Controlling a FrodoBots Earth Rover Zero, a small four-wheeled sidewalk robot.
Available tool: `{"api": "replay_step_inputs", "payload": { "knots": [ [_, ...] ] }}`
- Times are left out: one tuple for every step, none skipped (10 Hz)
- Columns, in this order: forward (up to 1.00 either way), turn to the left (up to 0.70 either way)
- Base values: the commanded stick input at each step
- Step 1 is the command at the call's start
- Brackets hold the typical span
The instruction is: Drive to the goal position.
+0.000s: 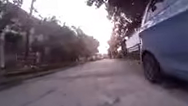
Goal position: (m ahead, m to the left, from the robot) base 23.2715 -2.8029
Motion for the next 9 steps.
{"api": "replay_step_inputs", "payload": {
  "knots": [
    [0.70, 0.00],
    [0.70, 0.00],
    [0.70, 0.00],
    [0.70, 0.00],
    [0.70, 0.00],
    [0.70, 0.00],
    [0.70, 0.00],
    [0.70, 0.00],
    [0.70, 0.00]
  ]
}}
